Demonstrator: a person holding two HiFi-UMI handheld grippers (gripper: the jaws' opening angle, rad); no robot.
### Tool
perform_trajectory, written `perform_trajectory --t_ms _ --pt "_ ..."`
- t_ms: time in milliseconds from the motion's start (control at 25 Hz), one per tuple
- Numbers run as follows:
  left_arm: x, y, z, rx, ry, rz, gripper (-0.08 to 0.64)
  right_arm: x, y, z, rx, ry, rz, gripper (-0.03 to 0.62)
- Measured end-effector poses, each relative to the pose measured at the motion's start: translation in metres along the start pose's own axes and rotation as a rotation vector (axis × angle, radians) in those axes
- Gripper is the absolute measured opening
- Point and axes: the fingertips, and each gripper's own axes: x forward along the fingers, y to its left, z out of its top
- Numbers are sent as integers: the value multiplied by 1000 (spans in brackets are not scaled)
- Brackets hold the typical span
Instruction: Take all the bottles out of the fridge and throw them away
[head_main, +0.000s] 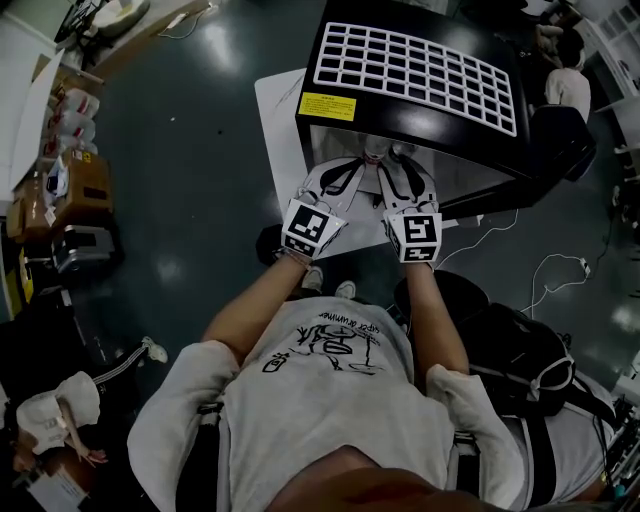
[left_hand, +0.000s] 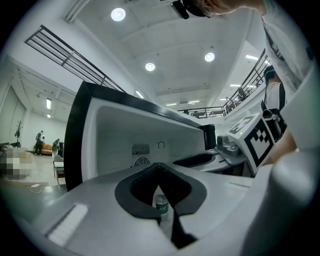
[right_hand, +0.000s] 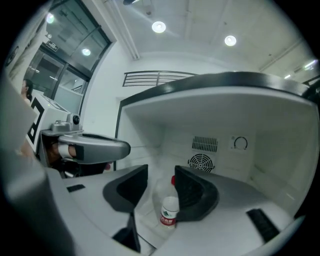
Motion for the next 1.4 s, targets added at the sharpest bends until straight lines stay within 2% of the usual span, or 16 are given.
perform_trajectory --t_ms 560,840,1400 --pt "28 20 -28 20 37 33 8 43 -19 -29 -7 64 -22 169" --pt "37 31 -42 -32 62 63 8 64 -27 -41 -4 90 -32 183" --pt "56 45 -62 -79 109 97 8 96 -37 -67 78 142 -48 198"
